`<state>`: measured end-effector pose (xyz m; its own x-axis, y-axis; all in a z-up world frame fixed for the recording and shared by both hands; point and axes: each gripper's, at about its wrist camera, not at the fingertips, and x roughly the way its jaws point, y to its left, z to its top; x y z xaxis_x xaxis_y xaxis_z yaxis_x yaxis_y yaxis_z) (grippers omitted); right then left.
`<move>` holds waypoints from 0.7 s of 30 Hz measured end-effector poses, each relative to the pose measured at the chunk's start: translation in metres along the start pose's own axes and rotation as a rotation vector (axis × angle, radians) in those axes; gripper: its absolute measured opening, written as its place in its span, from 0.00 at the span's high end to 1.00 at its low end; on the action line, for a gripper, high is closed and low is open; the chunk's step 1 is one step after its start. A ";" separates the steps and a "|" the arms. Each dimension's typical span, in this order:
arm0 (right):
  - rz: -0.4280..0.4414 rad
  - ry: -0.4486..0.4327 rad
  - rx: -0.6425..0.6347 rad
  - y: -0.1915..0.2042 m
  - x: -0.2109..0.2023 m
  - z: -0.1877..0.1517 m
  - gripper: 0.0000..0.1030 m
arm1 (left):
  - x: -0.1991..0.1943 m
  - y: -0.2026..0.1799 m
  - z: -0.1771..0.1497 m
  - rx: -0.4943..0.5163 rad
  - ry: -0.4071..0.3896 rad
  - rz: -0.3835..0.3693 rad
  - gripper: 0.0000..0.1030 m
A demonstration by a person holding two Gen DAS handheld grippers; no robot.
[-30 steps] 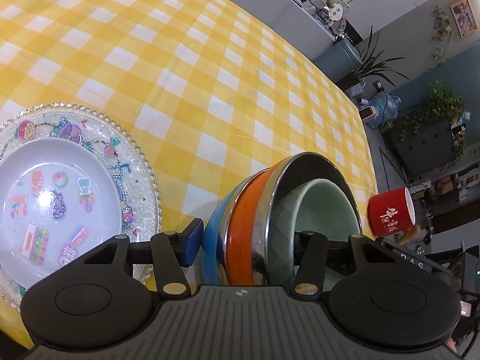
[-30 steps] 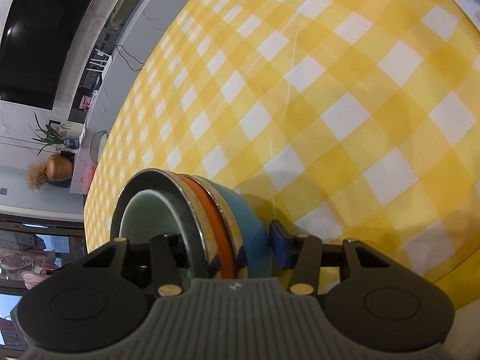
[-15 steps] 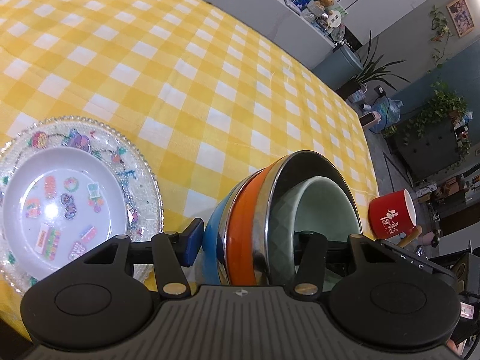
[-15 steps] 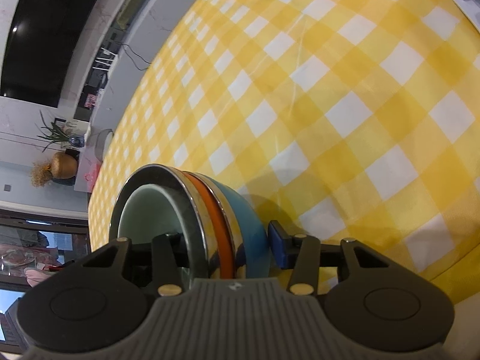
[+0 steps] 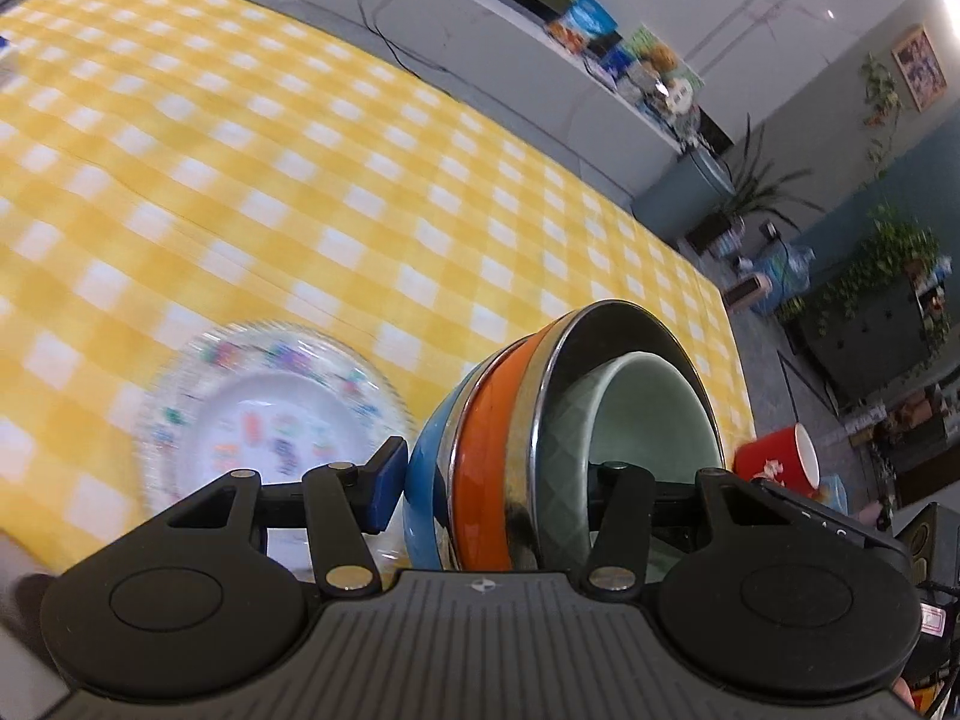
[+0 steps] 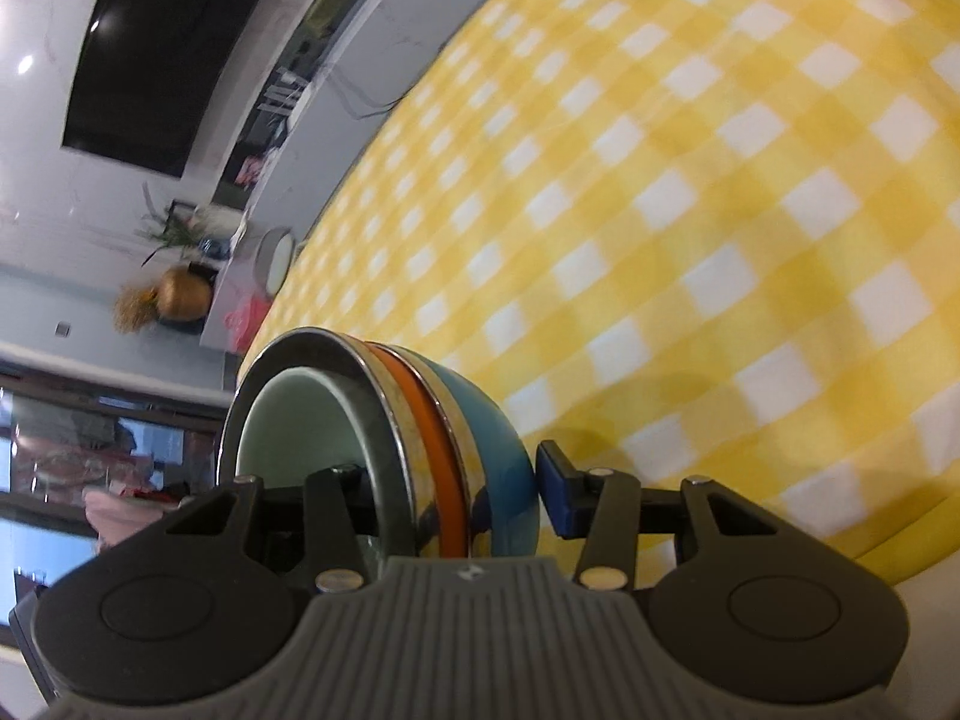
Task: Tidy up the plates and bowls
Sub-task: 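Carry the bowl stack over the sticker plate and lower it onto it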
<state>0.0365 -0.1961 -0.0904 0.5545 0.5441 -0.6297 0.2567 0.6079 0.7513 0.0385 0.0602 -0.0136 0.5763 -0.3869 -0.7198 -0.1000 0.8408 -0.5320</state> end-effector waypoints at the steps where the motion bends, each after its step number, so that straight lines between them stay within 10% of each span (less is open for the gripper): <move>1: 0.007 0.008 -0.013 0.007 0.003 -0.002 0.55 | -0.006 0.005 0.003 -0.009 -0.011 0.007 0.44; 21: -0.033 0.149 -0.113 0.061 0.091 -0.029 0.55 | -0.004 0.091 0.018 -0.196 0.005 0.056 0.43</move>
<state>0.0792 -0.0931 -0.1078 0.4219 0.5972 -0.6821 0.1772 0.6835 0.7081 0.0417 0.1448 -0.0507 0.5616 -0.3439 -0.7526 -0.2880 0.7714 -0.5674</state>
